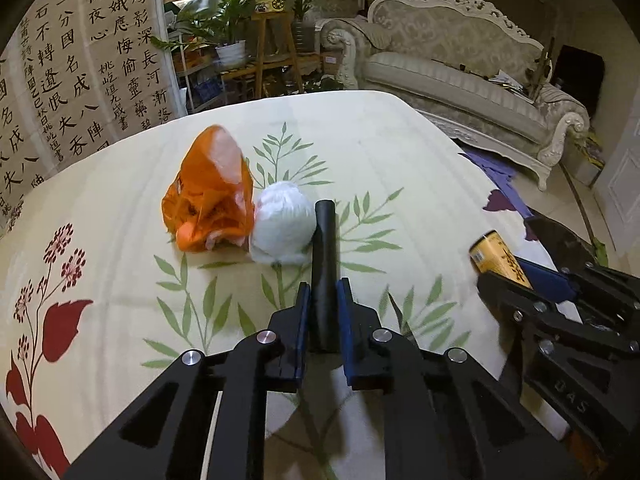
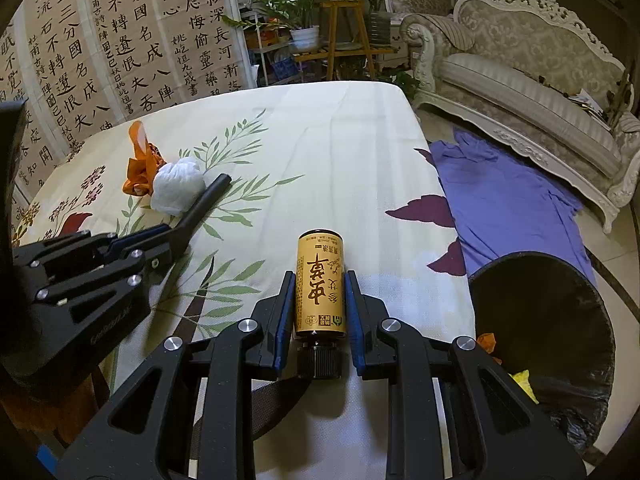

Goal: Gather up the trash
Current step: 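Carry the gold bottle and black stick over the black bin and open both tools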

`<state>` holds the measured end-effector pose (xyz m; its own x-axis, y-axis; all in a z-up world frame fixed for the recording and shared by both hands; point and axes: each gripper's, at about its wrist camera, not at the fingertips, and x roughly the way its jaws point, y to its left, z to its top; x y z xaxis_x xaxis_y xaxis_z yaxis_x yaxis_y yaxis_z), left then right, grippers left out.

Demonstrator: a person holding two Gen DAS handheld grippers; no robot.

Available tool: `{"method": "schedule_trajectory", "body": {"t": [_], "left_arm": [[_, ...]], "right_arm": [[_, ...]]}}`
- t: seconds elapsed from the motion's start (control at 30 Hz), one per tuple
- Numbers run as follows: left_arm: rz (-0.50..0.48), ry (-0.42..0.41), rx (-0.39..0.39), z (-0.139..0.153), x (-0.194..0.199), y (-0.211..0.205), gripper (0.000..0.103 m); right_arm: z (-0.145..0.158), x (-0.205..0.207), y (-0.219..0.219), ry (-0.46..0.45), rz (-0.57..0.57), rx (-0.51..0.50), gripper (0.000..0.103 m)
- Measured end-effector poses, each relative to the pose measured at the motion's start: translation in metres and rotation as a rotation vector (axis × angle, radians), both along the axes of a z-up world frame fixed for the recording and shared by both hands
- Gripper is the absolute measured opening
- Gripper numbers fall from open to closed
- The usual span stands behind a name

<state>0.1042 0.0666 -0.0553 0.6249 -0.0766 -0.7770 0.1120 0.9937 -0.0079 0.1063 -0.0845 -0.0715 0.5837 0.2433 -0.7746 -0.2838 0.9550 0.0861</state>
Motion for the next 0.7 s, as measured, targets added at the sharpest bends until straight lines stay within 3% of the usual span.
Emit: {"method": "schedule_trajectory", "body": {"t": [0.3,0.7], "left_arm": [[0.009,-0.030,-0.042,0.007,-0.025,0.005,0.015],[0.034,-0.115,-0.036,0.022,-0.058,-0.008,0.015]], "right_arm": [[0.000,-0.012,0.000,-0.004,-0.008,-0.009,0.023],[0.014,-0.049,-0.019,-0.046,-0.041,-0.015,0.023]]}}
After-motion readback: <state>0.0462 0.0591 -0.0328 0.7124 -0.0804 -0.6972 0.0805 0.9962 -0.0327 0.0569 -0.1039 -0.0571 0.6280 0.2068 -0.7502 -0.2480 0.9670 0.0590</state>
